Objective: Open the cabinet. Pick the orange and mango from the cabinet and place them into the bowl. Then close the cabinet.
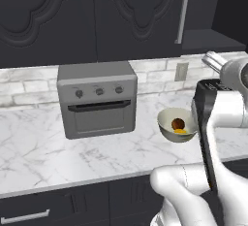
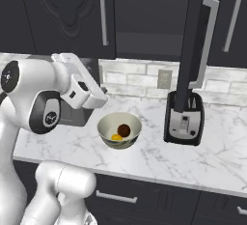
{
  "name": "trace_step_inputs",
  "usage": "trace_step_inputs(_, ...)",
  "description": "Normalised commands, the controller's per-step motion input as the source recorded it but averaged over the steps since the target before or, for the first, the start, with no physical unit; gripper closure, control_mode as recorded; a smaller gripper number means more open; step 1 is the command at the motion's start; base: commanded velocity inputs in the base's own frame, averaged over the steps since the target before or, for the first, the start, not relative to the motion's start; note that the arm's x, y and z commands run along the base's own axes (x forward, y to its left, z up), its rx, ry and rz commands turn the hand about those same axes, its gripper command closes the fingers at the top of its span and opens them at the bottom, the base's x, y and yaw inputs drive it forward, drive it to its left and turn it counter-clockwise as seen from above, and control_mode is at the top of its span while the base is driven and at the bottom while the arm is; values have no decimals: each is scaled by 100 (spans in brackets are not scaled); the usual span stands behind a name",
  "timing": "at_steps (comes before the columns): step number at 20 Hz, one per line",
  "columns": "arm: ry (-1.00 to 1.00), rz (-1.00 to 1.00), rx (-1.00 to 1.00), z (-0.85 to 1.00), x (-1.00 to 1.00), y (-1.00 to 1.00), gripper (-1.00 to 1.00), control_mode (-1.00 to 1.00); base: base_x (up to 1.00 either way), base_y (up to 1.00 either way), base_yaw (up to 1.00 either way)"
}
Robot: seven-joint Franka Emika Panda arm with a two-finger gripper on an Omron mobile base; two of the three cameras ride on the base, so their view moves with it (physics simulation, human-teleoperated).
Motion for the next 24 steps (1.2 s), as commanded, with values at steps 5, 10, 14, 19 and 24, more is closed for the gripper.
trace_step_inputs(5,2,0,3,-8,-100,-89,-100,-100,0,0,0)
trace_step_inputs(10,13,0,0,20,-100,-71,-100,-100,0,0,0)
trace_step_inputs(14,27,0,4,45,-85,-64,-100,-100,0,0,0)
trace_step_inputs(19,32,0,6,33,-60,-43,-100,-100,0,0,0)
trace_step_inputs(24,-4,4,-6,-8,0,1,-100,-100,0,0,0)
